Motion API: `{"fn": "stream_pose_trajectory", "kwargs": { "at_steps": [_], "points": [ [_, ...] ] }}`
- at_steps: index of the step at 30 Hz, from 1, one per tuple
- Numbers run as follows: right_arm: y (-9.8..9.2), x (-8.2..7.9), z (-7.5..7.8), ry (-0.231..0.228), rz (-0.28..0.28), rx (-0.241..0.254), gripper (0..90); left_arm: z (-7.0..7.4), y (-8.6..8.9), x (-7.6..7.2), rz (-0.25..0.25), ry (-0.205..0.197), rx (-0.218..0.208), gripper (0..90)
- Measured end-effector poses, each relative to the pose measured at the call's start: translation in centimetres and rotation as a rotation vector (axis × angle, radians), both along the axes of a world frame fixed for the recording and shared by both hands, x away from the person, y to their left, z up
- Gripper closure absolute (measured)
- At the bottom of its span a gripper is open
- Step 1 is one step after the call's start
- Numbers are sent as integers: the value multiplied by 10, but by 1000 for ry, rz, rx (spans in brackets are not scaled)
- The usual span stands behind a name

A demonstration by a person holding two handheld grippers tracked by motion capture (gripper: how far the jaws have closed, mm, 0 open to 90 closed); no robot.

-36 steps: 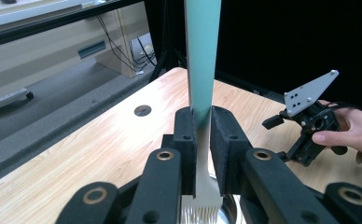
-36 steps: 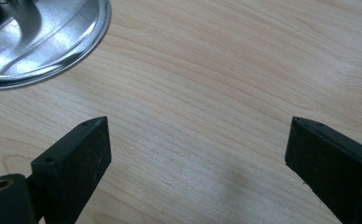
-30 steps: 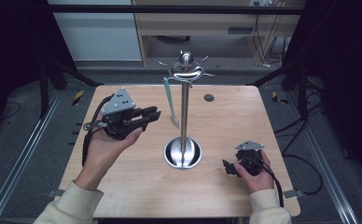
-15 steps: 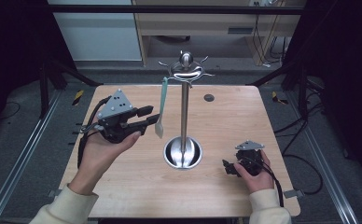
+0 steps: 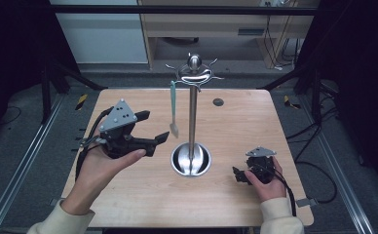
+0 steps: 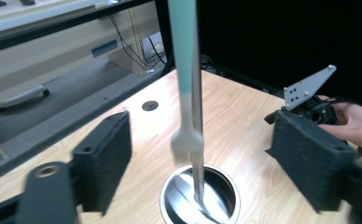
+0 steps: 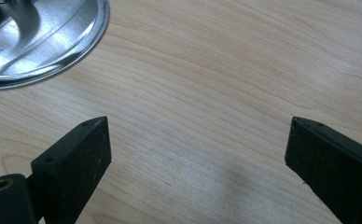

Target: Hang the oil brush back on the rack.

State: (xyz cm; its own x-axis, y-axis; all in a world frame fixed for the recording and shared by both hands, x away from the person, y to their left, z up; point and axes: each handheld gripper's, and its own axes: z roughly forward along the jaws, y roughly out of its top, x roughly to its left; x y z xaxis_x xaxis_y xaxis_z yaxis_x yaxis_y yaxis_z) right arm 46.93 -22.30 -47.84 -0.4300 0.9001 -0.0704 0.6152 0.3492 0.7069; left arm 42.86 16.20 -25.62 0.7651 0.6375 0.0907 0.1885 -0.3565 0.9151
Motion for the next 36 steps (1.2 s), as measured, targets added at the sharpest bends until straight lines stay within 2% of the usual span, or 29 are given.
{"fn": "stream_pose_trajectory", "kwargs": {
  "at_steps": [5,12,23,29,36],
  "points": [
    [0,0,1,2,-4,4,76,-3,1,-8,-7,8,-6,114],
    [0,-1,1,2,-1,2,76,-8,5,-24,-23,9,-14,102],
    [0,-2,1,0,1,0,76,-34,8,-44,-49,23,16,96],
    [0,-1,1,-1,-1,-1,76,-48,12,-47,-42,31,41,96],
    [0,-2,1,-6,0,-5,76,-70,18,-44,-22,55,78,97]
  ]
}}
